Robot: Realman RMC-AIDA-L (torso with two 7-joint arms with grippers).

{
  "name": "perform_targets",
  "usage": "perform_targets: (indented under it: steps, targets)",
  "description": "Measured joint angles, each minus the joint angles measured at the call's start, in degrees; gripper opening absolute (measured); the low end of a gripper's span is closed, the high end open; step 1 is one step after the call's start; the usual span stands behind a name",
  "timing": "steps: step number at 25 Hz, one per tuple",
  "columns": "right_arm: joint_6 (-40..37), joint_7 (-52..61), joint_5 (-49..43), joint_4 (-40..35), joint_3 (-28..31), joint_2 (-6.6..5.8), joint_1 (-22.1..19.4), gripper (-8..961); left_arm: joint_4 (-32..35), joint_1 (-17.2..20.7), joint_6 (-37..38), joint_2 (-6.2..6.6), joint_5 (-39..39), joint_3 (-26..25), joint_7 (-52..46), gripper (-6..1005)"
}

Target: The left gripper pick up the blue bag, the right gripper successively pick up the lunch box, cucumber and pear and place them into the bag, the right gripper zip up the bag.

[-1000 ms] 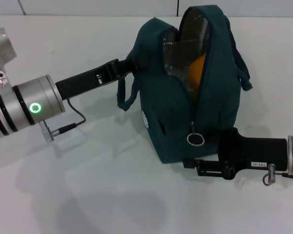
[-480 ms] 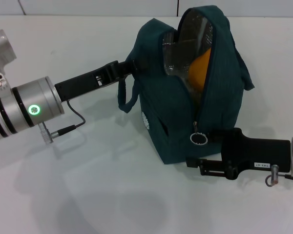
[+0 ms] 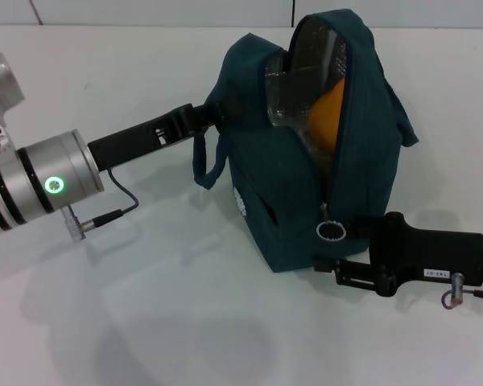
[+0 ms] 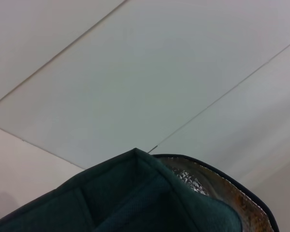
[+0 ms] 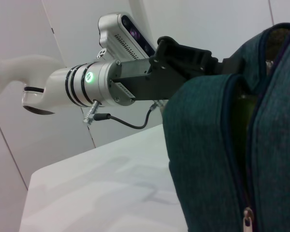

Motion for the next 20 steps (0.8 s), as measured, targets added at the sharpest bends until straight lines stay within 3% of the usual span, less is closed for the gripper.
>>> perform_targets:
  steps: [4,9,14,20]
  targets:
    - [0.1,-0.1,0.2,0.0,0.2,0.00,-0.1,613,0.0,0.2,0.0,0.00,0.0,0.0,0.0,41]
    - [0.1,-0.1,1.0,0.1,1.4,-0.01,-0.7,429,0.0,0.4,0.0,0.00,-0.1,0.0,0.1,41]
    - [0.1,-0.1,1.1,0.1,1.6,-0.15,-0.8,364,0.0,0.6,0.1,0.00,-0.2,0.0,0.1,42]
    - [-0.4,-0.2,1.1,0.1,1.6,-0.20,-0.9,355,0.1,0.5,0.1,0.00,-0.3,0.0,0.1,42]
